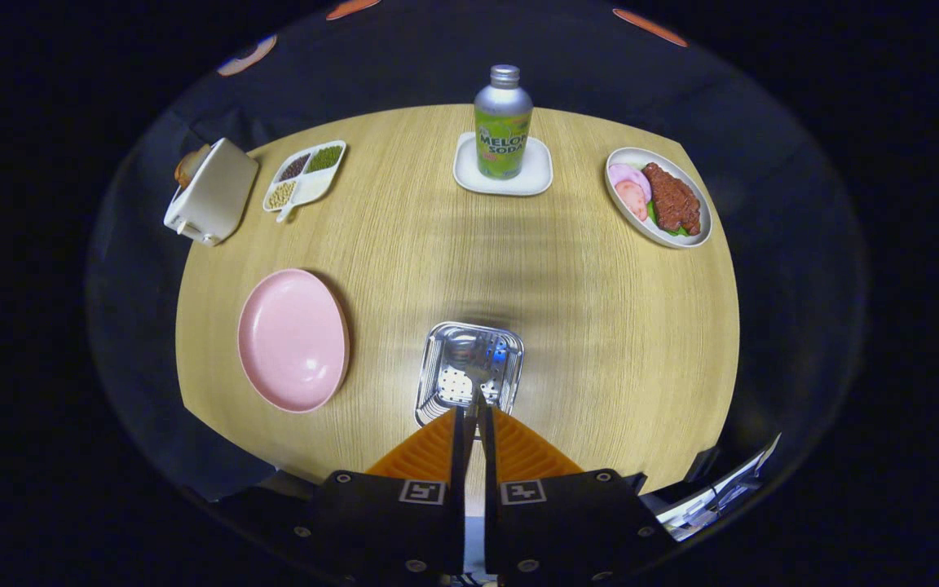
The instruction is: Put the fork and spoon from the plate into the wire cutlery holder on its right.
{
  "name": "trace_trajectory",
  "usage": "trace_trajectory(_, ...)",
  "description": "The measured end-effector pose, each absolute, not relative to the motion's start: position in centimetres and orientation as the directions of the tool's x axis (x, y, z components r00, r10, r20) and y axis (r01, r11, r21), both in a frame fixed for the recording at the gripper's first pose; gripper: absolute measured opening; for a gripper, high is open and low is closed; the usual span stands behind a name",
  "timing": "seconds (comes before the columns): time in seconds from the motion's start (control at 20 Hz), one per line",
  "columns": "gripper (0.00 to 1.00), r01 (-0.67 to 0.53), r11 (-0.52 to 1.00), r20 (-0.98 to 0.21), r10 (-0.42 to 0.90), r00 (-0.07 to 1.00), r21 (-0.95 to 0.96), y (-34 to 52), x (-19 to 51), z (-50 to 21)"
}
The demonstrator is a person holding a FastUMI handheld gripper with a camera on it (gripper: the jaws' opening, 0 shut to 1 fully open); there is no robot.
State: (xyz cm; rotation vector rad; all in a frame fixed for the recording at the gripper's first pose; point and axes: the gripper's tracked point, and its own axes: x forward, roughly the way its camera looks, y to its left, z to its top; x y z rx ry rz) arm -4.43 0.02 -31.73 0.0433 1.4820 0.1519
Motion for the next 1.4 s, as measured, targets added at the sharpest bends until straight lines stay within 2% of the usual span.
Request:
trace_trajectory(0.25, 0.12, -0.055, 0.985, -0.922, 0.171, 0.347, 0.162, 1.1, -1.0, -27.4)
trace_trajectory(0.4, 0.2, -0.067, 0.988, -0.846, 0.157, 0.509, 0.142, 1.2, 0.8, -23.8)
trace_trajectory(0.5, 0.27, -0.066, 0.992, -0.767, 0.128, 0.629, 0.112, 1.2, 2.6, -21.5)
trace_trajectory(0.6, 0.4, -0.083, 0.992, -0.682, 0.124, 0.721, 0.093, 0.5, 3.3, -17.9)
trace_trajectory(0.65, 0.49, -0.086, 0.993, -0.643, 0.116, 0.757, 0.078, 0.5, 3.7, -16.5)
trace_trajectory(0.7, 0.54, -0.086, 0.994, -0.599, 0.11, 0.793, 0.07, 0.5, 4.0, -15.0)
trace_trajectory(0.75, 0.66, -0.085, 0.994, -0.554, 0.106, 0.826, 0.065, 0.6, 4.2, -13.6)
trace_trajectory(0.85, 0.81, -0.083, 0.995, -0.468, 0.1, 0.878, 0.057, 1.0, 4.4, -10.8)
trace_trajectory(0.95, 0.86, -0.079, 0.995, -0.385, 0.095, 0.918, 0.056, 1.2, 4.6, -8.2)
trace_trajectory(1.25, 0.96, -0.06, 0.998, -0.151, 0.064, 0.986, 0.033, 0.9, 4.4, -1.3)
trace_trajectory(1.4, 0.96, -0.05, 0.999, -0.077, 0.05, 0.996, 0.008, 1.1, 3.9, 0.4)
